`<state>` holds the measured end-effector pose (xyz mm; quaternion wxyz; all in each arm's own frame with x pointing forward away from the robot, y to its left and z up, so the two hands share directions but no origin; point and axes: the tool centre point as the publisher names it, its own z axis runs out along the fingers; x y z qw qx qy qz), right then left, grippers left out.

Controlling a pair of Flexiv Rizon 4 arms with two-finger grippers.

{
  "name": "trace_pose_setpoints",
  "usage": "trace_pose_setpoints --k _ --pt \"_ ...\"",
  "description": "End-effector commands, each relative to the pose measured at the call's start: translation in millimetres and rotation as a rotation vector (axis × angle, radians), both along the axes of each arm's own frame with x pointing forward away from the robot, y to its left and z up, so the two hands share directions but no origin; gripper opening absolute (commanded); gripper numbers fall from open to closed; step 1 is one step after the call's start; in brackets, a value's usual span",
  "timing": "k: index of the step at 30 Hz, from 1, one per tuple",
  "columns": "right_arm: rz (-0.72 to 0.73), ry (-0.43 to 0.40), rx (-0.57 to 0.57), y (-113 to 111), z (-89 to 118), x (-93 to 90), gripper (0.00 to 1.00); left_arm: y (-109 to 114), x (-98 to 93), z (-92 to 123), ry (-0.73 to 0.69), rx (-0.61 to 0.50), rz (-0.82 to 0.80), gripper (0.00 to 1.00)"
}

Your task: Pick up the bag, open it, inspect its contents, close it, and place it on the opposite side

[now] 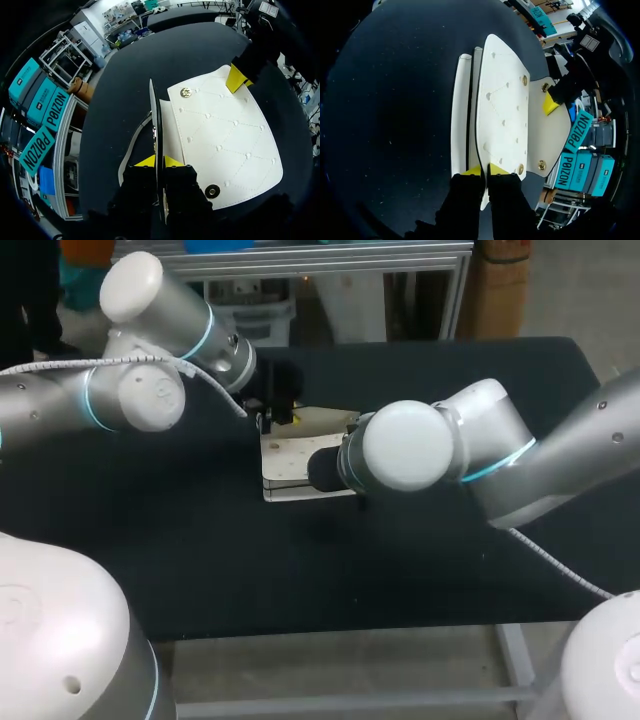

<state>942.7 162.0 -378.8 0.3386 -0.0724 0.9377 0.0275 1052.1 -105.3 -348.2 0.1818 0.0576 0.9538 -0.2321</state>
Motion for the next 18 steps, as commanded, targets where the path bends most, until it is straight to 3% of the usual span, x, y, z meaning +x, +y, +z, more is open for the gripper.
trace_pose_setpoints --k 1,3,4,5,6,7,18 --pt "0.000 -0.005 0.001 0.0 -2.3 -0.5 0.00 3.5 0.6 3.9 0.003 -0.009 -0.002 0.00" --pt "0.000 -0.005 0.001 0.0 -2.3 -0.5 0.00 3.2 0.6 4.8 0.004 -0.012 -0.001 0.00" --pt "0.018 0.002 0.007 0.7 0.1 -1.3 0.12 3.0 0.6 5.3 0.006 -0.014 0.001 0.00" --pt "0.026 0.006 0.008 1.4 2.0 -1.9 0.31 2.9 0.8 5.9 0.008 -0.016 0.002 0.00" --pt "0.033 0.007 0.007 2.1 5.2 -3.1 0.61 2.6 0.9 7.0 0.009 -0.018 0.006 0.00" --pt "0.043 0.011 0.012 2.3 7.7 -3.8 1.00 2.5 0.9 7.6 0.010 -0.020 0.008 0.00" --pt "0.058 -0.013 0.057 -4.6 43.1 -15.6 1.00 2.8 0.7 33.1 0.002 -0.045 0.049 0.00"
